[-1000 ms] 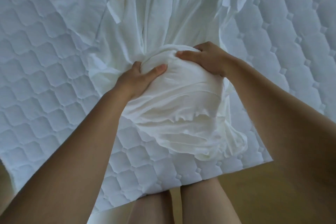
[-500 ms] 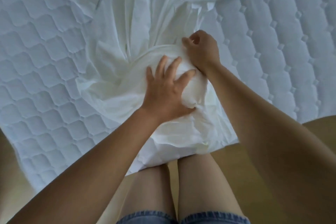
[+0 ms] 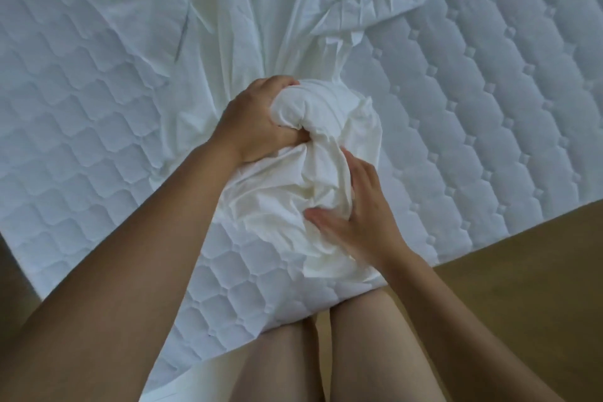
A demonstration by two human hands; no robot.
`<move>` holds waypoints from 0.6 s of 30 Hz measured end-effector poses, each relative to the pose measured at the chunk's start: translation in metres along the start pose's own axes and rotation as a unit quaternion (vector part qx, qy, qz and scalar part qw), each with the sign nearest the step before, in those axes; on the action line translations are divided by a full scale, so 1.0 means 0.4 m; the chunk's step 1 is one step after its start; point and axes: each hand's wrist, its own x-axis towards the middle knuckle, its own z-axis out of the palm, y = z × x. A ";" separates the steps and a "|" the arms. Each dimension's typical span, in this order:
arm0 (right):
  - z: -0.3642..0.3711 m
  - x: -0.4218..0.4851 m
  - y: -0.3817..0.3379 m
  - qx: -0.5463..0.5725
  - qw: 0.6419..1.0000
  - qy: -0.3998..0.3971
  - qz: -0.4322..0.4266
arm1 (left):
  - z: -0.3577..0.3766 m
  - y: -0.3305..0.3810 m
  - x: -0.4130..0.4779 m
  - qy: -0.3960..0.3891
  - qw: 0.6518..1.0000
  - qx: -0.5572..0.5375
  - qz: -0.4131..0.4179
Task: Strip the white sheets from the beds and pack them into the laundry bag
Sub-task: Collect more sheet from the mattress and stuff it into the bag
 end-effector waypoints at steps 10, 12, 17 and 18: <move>0.061 0.412 -0.230 0.000 0.975 0.211 -0.063 | -0.150 -0.045 -0.016 0.303 0.951 -0.038 0.048; 0.048 0.477 -0.267 0.000 0.982 0.188 -0.015 | -0.111 -0.059 -0.033 0.211 0.968 0.102 0.089; 0.028 0.507 -0.271 0.025 0.991 0.133 -0.021 | -0.115 -0.091 0.080 0.083 0.978 0.189 -0.020; 0.016 0.502 -0.263 0.027 0.994 0.106 -0.028 | -0.132 -0.095 0.108 0.074 0.979 0.187 -0.032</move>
